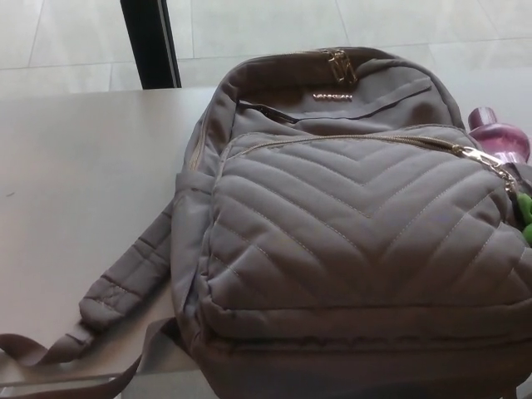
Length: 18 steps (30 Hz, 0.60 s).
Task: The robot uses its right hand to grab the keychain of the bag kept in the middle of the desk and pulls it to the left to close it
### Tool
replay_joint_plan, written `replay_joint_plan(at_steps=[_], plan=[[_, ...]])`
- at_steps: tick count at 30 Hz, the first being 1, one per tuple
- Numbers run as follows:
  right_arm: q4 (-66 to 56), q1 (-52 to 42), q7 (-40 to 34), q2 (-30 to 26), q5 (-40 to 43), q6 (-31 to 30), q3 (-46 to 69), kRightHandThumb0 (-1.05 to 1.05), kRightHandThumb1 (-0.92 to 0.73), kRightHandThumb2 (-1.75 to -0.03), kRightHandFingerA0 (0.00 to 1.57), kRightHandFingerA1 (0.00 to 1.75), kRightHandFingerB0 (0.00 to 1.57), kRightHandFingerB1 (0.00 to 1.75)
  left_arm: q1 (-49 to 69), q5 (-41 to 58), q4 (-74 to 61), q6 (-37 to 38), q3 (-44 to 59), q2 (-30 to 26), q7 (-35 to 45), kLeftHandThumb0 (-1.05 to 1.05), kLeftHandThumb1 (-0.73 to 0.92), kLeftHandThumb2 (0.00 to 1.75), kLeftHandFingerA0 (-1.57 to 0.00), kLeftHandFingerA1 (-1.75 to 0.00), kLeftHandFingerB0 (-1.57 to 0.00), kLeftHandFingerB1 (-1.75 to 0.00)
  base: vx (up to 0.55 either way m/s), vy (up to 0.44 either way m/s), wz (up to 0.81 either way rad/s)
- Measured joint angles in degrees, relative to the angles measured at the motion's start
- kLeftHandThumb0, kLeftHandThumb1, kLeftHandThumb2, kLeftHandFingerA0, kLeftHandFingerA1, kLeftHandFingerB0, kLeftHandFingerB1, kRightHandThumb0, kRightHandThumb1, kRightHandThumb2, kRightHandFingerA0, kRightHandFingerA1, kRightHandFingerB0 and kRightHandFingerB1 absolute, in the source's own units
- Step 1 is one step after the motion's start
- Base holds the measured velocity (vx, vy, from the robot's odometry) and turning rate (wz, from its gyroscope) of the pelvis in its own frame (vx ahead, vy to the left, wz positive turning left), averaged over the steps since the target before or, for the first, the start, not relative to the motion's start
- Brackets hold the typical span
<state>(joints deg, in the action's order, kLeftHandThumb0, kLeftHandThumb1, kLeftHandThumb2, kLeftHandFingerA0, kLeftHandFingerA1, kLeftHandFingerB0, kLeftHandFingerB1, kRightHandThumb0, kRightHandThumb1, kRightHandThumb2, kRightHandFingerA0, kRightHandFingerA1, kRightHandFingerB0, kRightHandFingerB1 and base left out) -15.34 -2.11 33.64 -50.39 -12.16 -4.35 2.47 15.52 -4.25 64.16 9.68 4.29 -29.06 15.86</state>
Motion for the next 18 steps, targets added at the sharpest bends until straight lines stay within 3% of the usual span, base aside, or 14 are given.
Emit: replay_joint_plan(at_steps=[5,15,18], plan=[[0.2,-0.9,-2.1,4.4,0.1,0.7,1.5,-0.09,-0.79,-0.62,0.82,1.5,0.53,0.55,-0.8,0.0,0.8,0.0,0.0,0.0,-0.1,-0.35,0.85,0.65,-0.44,-0.52,-0.31,-0.43,0.0,0.0,0.0],[1.4,-1.1,-3.3,8.5,1.0,3.0,1.1,-0.1,-0.82,-0.63,0.89,1.57,0.56,0.61,-0.3,0.2,0.2,-0.2,0.2,0.0,0.2,-0.46,0.9,0.65,-0.42,-0.53,-0.3,-0.43,0.0,0.0,0.0],[1.3,-0.9,-3.1,8.7,1.3,3.0,0.7,-0.03,-0.8,-0.6,0.83,1.57,0.56,0.55,-0.3,0.2,1.0,-0.2,0.4,0.0,0.2,-0.44,0.9,0.65,-0.42,-0.53,-0.32,-0.43,0.0,0.0,0.0]])
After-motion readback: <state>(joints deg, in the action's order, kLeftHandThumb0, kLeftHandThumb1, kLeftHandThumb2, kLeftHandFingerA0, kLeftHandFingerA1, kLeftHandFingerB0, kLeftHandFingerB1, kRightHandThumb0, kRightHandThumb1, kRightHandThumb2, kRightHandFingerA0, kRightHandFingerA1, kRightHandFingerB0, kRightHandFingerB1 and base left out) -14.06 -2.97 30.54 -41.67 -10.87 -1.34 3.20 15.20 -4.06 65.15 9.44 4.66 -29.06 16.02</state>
